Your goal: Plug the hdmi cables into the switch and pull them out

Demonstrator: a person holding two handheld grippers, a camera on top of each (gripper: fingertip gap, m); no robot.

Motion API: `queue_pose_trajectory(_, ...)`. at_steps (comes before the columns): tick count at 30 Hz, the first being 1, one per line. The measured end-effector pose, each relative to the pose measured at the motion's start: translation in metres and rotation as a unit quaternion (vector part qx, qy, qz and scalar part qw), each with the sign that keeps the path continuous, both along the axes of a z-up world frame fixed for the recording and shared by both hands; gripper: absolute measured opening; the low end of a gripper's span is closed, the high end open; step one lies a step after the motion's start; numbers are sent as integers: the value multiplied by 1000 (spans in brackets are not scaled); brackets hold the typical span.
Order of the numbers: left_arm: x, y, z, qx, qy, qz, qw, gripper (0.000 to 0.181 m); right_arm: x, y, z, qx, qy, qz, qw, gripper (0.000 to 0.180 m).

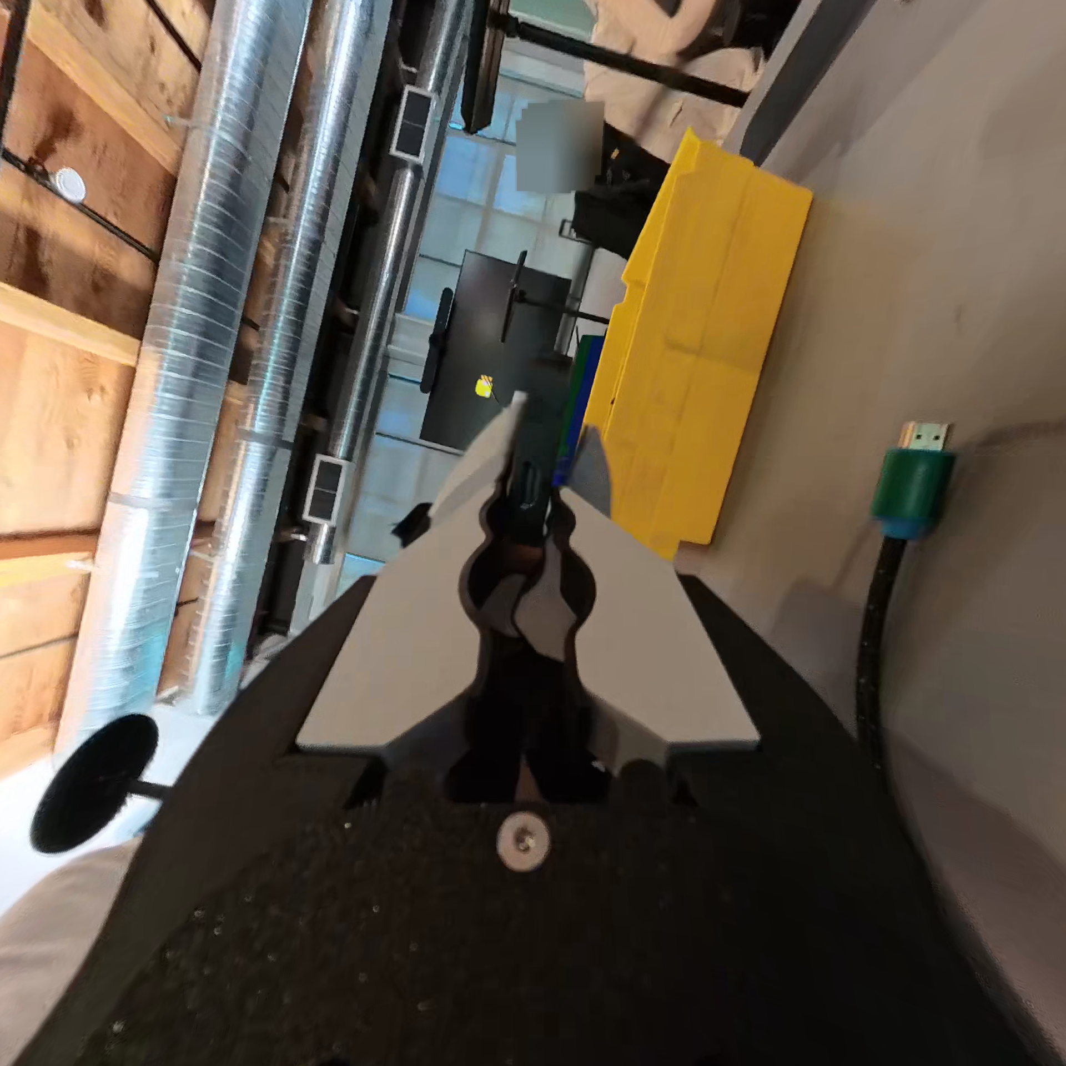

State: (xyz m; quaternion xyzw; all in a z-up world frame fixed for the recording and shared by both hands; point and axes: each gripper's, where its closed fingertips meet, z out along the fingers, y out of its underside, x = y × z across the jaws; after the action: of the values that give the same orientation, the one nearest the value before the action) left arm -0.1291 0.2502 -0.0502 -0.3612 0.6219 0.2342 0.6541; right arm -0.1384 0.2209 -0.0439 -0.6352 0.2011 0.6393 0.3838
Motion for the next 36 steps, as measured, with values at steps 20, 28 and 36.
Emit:
queue_pose_trajectory(20,-4,-27,-9,-232,-126,-124,957,14,-11,-6,-2,248,-415,17,875,65)
queue_pose_trajectory(28,-2,-34,-9,-230,-123,-135,956,15,-20,-5,-13,228,-431,24,873,64)
queue_pose_trajectory(36,-8,-35,-7,-198,-129,-124,964,17,-21,-8,-11,238,-435,24,868,64)
